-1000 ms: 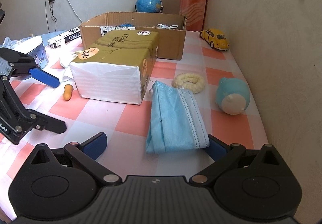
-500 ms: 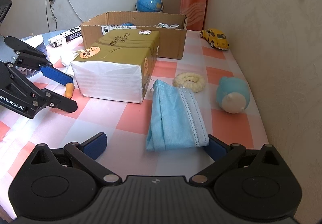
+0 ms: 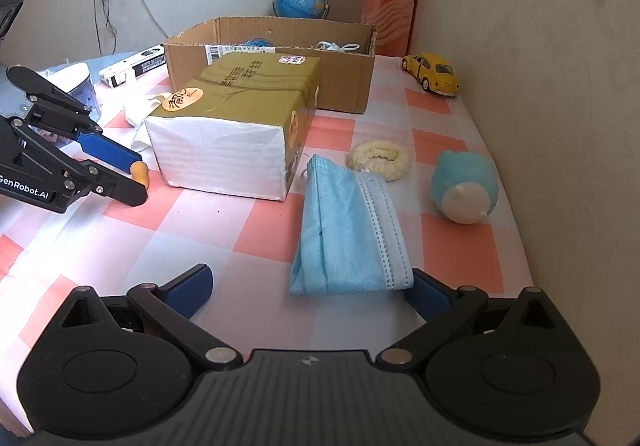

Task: Organize soft objects
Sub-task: 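Move the right gripper over the folded blue face mask while the left gripper approaches the orange earplug, then grasp the blue mask with the right gripper while the left gripper grasps the orange earplug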

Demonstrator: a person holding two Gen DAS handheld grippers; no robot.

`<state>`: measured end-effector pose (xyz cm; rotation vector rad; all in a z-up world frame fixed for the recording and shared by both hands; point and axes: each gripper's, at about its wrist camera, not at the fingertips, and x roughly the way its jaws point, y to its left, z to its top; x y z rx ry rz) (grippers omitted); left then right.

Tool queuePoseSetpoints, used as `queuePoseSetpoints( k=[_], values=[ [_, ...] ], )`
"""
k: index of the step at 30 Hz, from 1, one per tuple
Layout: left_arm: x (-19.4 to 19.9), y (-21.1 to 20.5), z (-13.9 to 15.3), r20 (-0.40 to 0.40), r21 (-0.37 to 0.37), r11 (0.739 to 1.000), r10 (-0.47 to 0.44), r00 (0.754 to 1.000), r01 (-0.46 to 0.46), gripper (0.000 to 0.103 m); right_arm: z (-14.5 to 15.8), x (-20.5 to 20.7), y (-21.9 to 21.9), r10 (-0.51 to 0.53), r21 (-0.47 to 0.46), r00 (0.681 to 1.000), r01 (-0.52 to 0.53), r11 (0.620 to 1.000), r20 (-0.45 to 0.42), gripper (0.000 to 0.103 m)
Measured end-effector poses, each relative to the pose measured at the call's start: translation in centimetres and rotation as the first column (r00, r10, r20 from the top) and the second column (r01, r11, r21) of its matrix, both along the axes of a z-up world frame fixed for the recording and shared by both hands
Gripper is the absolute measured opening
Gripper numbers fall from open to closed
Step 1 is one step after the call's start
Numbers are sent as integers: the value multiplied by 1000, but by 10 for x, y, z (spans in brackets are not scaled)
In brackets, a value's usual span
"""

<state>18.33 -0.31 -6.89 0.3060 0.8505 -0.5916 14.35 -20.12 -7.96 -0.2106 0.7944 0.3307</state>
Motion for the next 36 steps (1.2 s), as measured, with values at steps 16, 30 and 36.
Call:
queuePoseSetpoints(
  k=[16, 30, 36],
  values=[
    [-4, -3, -2, 7, -26, 999, 19, 1000, -19, 31, 9, 26, -3, -34, -52, 999, 34, 998, -2, 78],
    [-12, 1, 2, 9, -15, 1000, 19, 1000, -19, 23, 24, 15, -3, -29, -59, 1000, 29, 998, 10, 52],
    [-26, 10, 17, 5, -28, 999, 19, 1000, -19, 23, 39, 4, -5, -21, -71, 1000, 23, 997, 22, 50]
  ],
)
